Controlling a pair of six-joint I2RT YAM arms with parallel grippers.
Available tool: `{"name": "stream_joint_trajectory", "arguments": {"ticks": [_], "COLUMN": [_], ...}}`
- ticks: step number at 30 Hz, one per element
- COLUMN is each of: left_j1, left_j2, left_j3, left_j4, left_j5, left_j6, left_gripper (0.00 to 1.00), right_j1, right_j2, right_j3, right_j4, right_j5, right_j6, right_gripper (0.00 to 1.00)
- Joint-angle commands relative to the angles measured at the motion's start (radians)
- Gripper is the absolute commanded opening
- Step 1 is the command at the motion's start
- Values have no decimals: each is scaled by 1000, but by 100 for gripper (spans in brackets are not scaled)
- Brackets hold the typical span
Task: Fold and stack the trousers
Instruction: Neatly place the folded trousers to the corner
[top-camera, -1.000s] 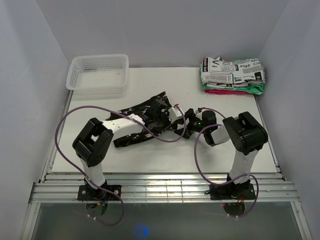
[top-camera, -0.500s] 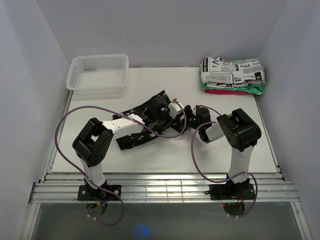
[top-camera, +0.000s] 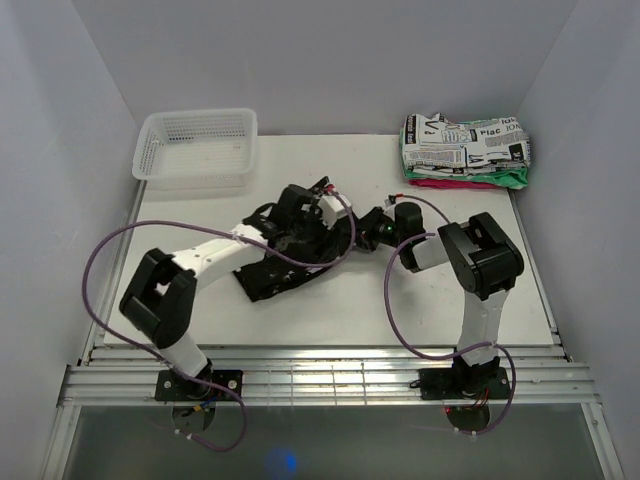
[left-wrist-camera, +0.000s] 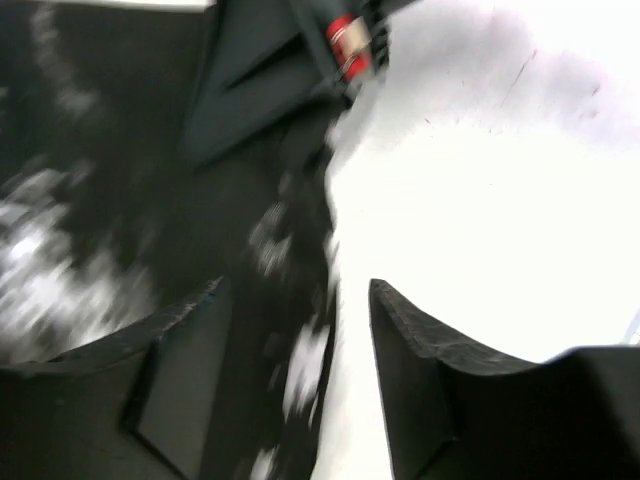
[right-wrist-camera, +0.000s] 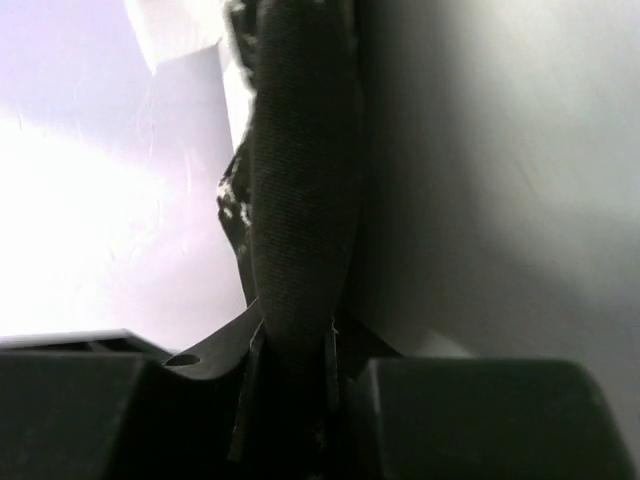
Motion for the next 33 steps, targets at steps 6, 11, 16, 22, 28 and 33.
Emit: {"name": "stream_joint_trajectory", "arguments": {"ticks": [6,11,16,22,28,33], "left_j1": [211,265,271,271,271,271], "left_j2": [-334,-354,-328,-315,-335,-349], "left_j3": [-78,-108,-92,-79,-106,-131], "left_j4": [-156,-151,-151,-149,-148,-139], "left_j5": [56,31,23,28,25,26], "left_j6": [-9,0,12,14,9,5], "left_gripper": [74,74,75,75,74,74], "right_j1": [-118,-140,-166,-212,-244,-261], "right_j2": [-117,-108,-98,-24,82,126], "right_j3": [426,626,803,1012,1270,1377], "right_j4": [-405,-650,-703,-736,-834,-853], "right_j5": [-192,-102,-39,-16,-23,-3], "right_j6": [-715,-1148,-1313,-1396,-1461,-1459], "right_gripper": [8,8,8,8,8,8]}}
